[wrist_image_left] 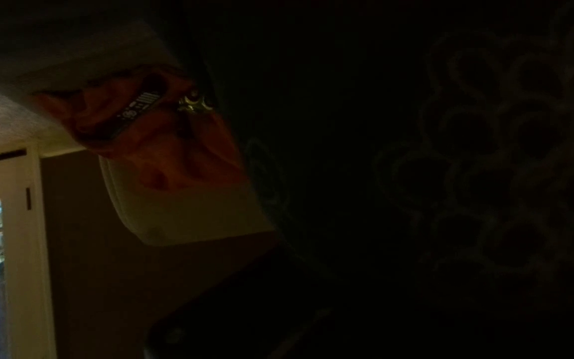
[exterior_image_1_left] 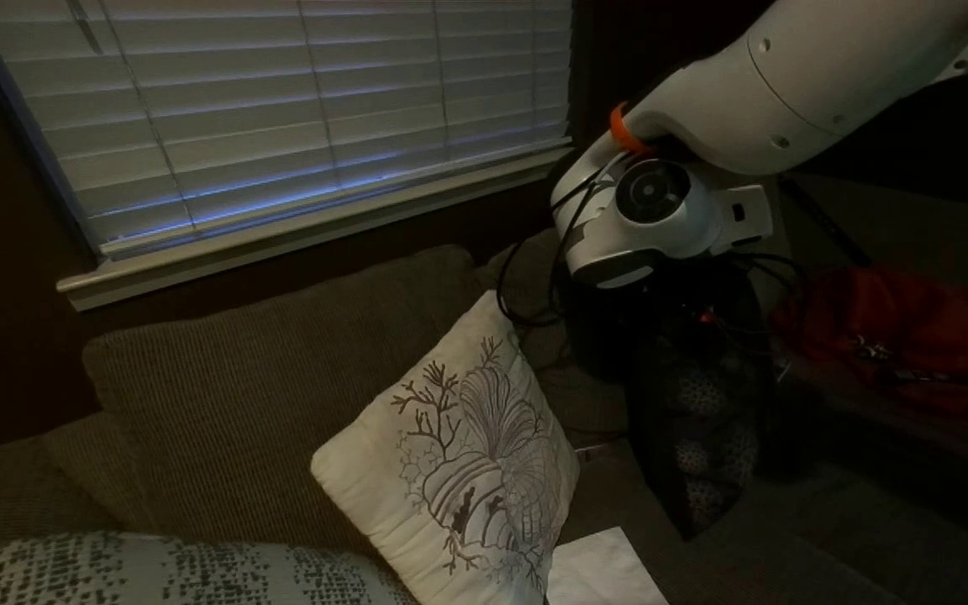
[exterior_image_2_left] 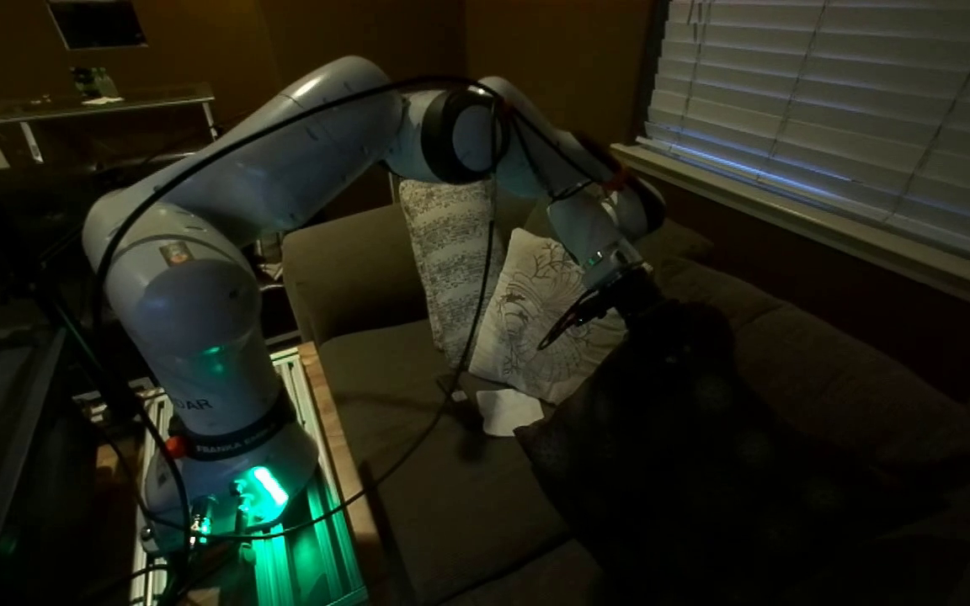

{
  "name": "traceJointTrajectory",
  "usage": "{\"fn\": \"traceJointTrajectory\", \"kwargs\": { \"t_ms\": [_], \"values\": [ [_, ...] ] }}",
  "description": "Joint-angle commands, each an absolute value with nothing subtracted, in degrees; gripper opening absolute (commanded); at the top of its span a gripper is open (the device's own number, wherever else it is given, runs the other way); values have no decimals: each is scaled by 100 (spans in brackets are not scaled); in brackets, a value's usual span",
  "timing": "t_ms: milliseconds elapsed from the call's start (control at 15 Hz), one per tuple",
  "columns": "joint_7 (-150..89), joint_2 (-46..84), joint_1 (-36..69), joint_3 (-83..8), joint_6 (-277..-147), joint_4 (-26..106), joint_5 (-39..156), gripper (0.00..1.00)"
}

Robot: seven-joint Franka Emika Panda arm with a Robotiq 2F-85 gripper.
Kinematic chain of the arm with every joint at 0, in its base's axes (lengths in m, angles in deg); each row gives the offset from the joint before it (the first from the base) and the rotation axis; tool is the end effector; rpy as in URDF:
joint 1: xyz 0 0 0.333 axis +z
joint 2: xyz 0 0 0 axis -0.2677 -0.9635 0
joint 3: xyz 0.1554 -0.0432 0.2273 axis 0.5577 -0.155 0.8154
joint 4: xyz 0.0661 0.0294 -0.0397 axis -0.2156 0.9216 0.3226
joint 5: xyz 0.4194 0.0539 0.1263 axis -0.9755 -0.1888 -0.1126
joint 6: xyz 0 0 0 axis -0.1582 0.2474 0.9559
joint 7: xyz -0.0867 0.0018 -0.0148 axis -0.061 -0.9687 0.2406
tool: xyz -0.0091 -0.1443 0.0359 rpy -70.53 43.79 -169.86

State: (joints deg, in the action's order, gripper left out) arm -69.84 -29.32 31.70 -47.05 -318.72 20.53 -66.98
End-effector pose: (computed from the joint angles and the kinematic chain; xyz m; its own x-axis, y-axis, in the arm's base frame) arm 0.5970 -0.0928 0.0953 -0.2041 -0.5231 0.8274 -0.9687 -0.0142 -0.2480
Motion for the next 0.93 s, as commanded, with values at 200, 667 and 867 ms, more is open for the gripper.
{"fn": "traceJointTrajectory", "kwargs": {
  "t_ms": [200,667,867],
  "values": [
    [-7223,-3641,3742,-5695,-31926,1015,-7167,1],
    [-7601,-4218,3988,-6274,-31936,461,-7680,37],
    [-7679,-4292,4108,-6491,-31931,327,-7663,57]
  ]
}}
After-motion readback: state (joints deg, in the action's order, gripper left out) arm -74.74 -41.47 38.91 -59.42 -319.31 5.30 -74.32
